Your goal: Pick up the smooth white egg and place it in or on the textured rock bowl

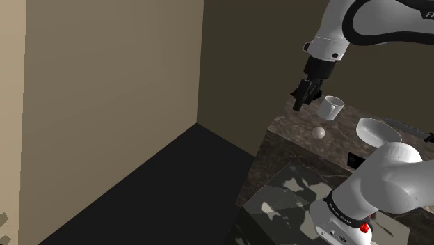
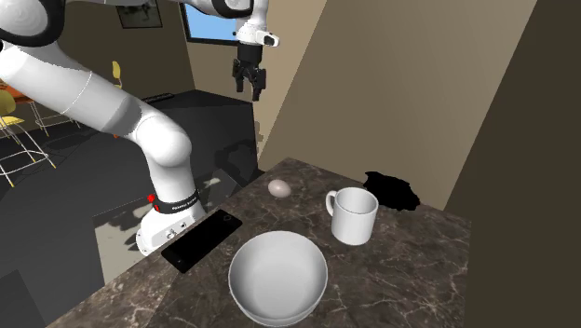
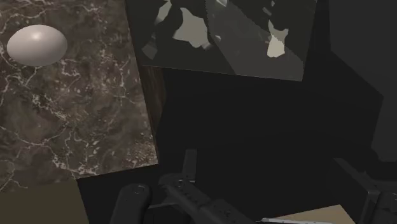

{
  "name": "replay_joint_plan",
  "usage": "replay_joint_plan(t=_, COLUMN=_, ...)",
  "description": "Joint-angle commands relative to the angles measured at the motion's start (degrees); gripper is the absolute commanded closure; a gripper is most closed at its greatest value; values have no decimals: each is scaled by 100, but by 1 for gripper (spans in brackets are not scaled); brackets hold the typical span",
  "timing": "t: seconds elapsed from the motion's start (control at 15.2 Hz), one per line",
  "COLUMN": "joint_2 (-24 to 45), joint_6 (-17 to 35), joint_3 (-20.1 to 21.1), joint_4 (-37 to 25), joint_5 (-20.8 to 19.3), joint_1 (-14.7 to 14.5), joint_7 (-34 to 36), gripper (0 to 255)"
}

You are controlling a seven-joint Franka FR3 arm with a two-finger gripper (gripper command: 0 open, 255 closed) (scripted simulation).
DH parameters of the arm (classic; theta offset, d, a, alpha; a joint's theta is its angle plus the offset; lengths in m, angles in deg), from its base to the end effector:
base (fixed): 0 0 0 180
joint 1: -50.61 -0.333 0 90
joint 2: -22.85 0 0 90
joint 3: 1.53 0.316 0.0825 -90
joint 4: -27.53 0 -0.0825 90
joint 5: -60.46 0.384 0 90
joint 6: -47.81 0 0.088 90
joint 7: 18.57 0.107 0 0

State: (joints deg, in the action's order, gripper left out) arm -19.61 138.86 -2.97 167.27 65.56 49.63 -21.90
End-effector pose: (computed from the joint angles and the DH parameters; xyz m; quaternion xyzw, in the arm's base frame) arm 0.3149 0.0054 0.5396 -0.9968 -0.0255 0.0528 0.0544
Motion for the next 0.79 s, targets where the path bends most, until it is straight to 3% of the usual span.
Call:
replay_joint_plan(t=0.0, joint_2=0, joint_6=0, joint_3=0, joint_4=0, joint_5=0, joint_1=0, joint_7=0, gripper=0)
replay_joint_plan(t=0.73, joint_2=-508, joint_6=1639, joint_3=-988, joint_4=1432, joint_5=-583, joint_1=1290, joint_7=221, gripper=0)
